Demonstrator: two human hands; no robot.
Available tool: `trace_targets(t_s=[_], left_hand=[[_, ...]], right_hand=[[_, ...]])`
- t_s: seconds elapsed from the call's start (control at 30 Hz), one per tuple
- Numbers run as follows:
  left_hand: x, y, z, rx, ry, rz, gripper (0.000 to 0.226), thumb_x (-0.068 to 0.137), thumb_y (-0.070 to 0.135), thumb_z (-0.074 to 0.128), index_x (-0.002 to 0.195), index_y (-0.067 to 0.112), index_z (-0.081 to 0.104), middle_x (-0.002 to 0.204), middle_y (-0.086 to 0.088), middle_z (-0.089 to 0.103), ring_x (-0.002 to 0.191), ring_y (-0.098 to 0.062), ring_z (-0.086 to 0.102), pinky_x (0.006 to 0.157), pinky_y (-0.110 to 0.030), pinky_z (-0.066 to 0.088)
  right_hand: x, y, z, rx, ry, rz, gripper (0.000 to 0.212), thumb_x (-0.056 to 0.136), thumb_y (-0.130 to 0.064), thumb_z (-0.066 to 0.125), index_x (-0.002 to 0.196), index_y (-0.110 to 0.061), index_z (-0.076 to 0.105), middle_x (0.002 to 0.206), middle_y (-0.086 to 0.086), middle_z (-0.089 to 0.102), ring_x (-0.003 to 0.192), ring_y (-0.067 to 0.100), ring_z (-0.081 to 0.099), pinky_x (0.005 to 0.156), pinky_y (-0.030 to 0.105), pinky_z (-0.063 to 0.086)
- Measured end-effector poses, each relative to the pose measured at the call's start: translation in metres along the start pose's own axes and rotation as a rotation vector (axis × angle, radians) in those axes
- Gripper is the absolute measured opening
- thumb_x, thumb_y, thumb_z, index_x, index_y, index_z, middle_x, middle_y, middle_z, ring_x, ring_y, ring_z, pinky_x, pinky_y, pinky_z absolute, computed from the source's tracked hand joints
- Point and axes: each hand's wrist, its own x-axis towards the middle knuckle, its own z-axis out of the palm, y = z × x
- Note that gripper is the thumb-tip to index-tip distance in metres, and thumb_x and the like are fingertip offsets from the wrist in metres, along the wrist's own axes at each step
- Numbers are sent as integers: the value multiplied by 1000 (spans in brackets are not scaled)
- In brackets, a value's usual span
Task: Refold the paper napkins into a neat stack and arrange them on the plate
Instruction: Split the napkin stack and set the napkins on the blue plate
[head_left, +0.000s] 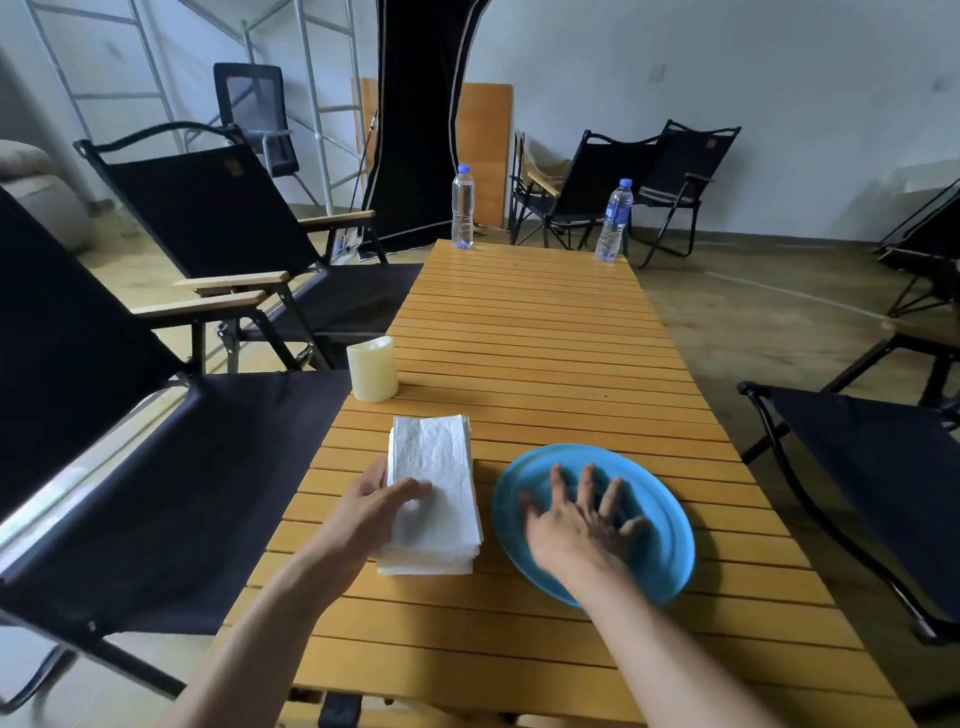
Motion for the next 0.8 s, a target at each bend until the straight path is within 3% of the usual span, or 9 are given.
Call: trace_targets(t_s=[0.17, 0.27, 0.33, 0.37, 0.43, 0.5, 0.6, 0.7, 0.8], left_hand=[[-3, 4, 2, 55, 18, -18, 49, 80, 43, 77, 123, 29, 57, 107, -1, 72, 86, -19, 73, 59, -21, 56], [-7, 15, -3, 126, 136, 32, 34, 78, 49, 78, 96, 26, 61, 98, 8, 69, 83, -14, 68, 72, -25, 53], [-10, 23, -10, 212, 297, 83, 39, 68, 51, 81, 86, 25, 58, 93, 5, 62, 86, -17, 60, 82, -33, 48], [-13, 28, -12, 249, 340, 91, 37, 67, 49, 82, 83, 23, 62, 91, 2, 64, 87, -19, 61, 85, -36, 50], [-19, 34, -11, 296, 341, 47, 34, 71, 39, 86, 86, 10, 74, 91, -12, 73, 88, -22, 66, 84, -41, 57], [-25, 37, -5, 291, 294, -6, 28, 75, 31, 84, 82, 4, 78, 89, -19, 74, 83, -28, 68, 77, -46, 59], [-29, 36, 2, 288, 309, -18, 16, 76, 23, 84, 73, 8, 77, 76, -8, 74, 77, -27, 69, 68, -43, 59], [-26, 35, -1, 259, 351, 16, 14, 73, 18, 85, 79, 10, 76, 66, 2, 72, 60, -12, 64, 49, -22, 46], [-26, 41, -1, 189, 371, -6, 29, 72, 18, 83, 98, 11, 72, 81, 0, 74, 64, -8, 63, 52, -23, 44]], right_hand=[[-5, -8, -10, 11, 26, -13, 74, 97, -69, 11, 159, -33, -6, 166, 8, -20, 149, 41, -24, 113, 71, -9], [-13, -22, -34, 192, 289, -130, 67, 101, -62, 26, 158, -26, 23, 165, 8, 20, 152, 32, 17, 117, 53, 19], [-21, -34, -51, 480, 295, -221, 52, 98, -59, 45, 129, -21, 62, 126, 3, 65, 115, 26, 59, 91, 36, 44], [-26, -39, -55, 624, 181, -226, 41, 94, -58, 54, 99, -21, 71, 92, 0, 69, 87, 25, 62, 75, 32, 44], [-34, -46, -55, 750, -26, -219, 50, 87, -57, 66, 57, -20, 49, 48, -6, 43, 55, 21, 43, 57, 30, 34], [-38, -48, -50, 724, -109, -189, 60, 85, -53, 70, 49, -19, 37, 32, -12, 31, 47, 16, 35, 50, 29, 28], [-37, -51, -42, 782, -105, -185, 55, 82, -45, 76, 51, -18, 39, 34, -14, 37, 47, 13, 36, 42, 23, 25], [-35, -53, -39, 900, -117, -163, 37, 78, -40, 80, 63, -14, 59, 67, -8, 66, 64, 15, 58, 55, 26, 43], [-36, -55, -43, 1057, -178, -113, 28, 74, -36, 84, 85, -13, 72, 85, -2, 75, 81, 17, 67, 63, 28, 50]])
